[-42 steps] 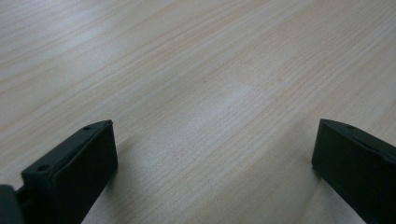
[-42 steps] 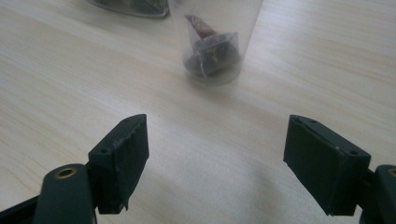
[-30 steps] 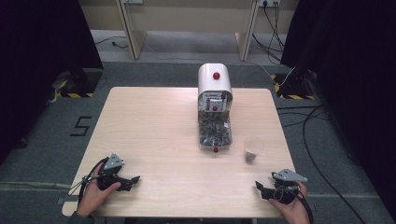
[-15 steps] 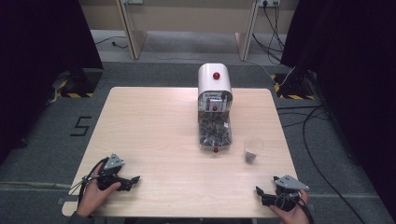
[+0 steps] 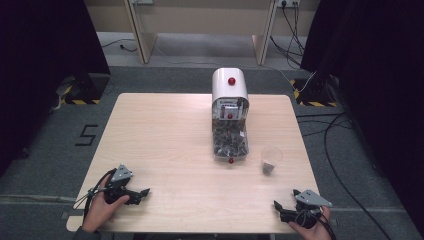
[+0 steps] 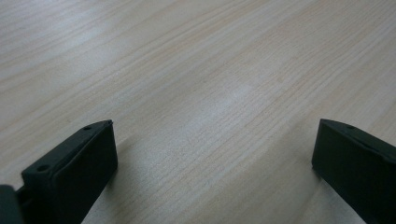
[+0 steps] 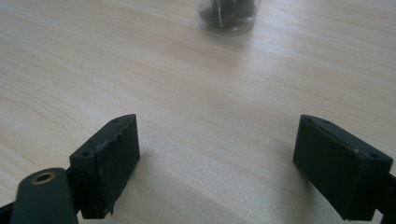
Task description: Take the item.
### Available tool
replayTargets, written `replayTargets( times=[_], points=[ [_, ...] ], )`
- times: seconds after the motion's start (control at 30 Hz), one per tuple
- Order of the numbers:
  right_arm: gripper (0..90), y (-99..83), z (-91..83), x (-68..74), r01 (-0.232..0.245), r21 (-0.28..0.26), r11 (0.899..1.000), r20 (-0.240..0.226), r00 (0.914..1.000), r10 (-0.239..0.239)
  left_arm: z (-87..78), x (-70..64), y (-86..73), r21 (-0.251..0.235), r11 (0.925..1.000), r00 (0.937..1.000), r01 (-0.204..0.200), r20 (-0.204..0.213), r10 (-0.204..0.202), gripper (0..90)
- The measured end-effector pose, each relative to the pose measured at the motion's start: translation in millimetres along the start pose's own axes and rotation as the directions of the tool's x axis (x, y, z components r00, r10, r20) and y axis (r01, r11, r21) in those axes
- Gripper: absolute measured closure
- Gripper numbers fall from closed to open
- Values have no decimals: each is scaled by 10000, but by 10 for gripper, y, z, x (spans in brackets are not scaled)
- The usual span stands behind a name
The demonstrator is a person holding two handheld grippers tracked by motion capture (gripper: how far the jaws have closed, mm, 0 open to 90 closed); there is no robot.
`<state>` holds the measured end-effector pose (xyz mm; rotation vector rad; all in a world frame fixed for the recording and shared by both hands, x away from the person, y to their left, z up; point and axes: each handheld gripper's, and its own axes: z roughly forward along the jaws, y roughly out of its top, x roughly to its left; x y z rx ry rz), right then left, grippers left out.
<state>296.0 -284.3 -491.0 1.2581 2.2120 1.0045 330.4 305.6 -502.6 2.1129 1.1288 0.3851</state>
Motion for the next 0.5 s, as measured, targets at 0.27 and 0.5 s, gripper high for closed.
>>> replayTargets(
  times=[0.27,0.5],
  points=[
    [153,-3,0,-1,-10,-21,10000,-19,10000,10,0,0,0,2,10000,10000,-1,-1,1,0],
    [153,1,1,-2,11,-1,10000,-21,10000,-11,0,0,0,1,10000,10000,-1,0,1,0]
  ],
)
